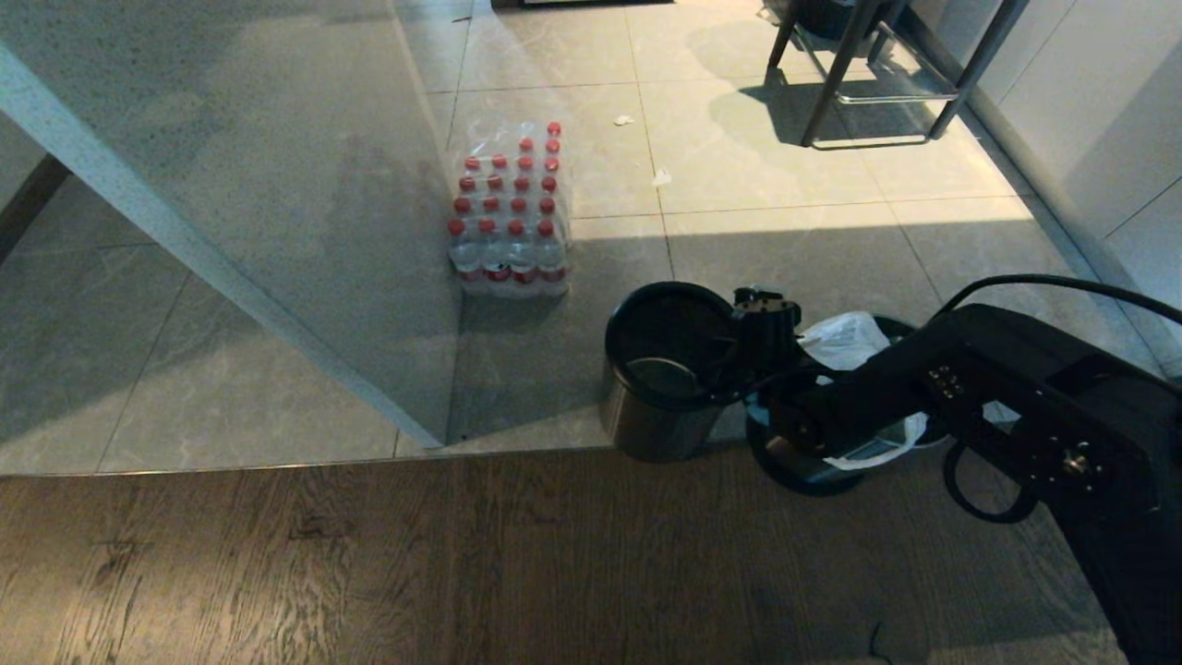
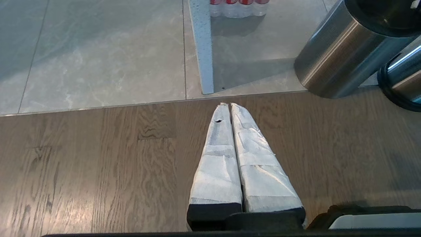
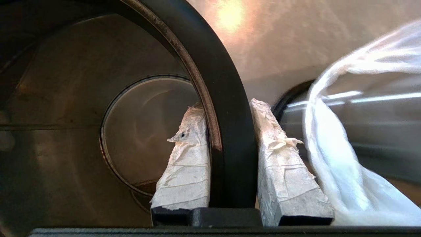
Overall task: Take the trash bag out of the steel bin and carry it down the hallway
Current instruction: Place the outer trash can on the ground, then pick up the trash bag
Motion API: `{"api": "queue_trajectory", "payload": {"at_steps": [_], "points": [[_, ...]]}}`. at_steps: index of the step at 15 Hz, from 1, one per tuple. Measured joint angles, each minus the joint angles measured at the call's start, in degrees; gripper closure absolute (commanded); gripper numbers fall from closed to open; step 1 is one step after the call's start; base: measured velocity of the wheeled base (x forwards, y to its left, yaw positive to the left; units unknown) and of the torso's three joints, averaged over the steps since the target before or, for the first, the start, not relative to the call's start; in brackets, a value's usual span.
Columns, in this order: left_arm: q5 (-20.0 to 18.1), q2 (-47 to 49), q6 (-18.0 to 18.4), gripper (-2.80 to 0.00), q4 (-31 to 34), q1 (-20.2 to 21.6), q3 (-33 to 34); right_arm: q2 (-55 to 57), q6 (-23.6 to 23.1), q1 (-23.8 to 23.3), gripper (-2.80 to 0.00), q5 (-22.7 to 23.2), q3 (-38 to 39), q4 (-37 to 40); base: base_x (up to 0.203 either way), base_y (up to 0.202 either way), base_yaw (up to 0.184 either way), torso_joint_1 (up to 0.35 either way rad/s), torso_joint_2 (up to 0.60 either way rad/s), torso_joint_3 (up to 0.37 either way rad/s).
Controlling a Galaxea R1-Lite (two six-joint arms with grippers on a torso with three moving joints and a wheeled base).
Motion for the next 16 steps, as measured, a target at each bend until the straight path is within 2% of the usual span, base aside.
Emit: {"api": "queue_trajectory", "payload": {"at_steps": [5,12,13,16], "points": [[0.0,0.0,0.0,0.00,0.0,0.0,0.0,-1.3,-0.1,0.1,-2.80,-1.8,3.4,-0.4,0.000,0.000,0.000,0.000,0.00,0.000],[0.0,0.0,0.0,0.00,0.0,0.0,0.0,-15.5,-0.6,0.0,-2.80,-2.0,14.1,0.6,0.000,0.000,0.000,0.000,0.00,0.000],[0.0,0.0,0.0,0.00,0.0,0.0,0.0,-17.9,-0.6,0.0,0.00,-1.9,16.7,1.1,0.000,0.000,0.000,0.000,0.00,0.000],[0.0,0.0,0.0,0.00,0.0,0.0,0.0,-25.1,-0.4,0.2,0.00,-1.3,25.2,3.0,0.000,0.000,0.000,0.000,0.00,0.000]]}}
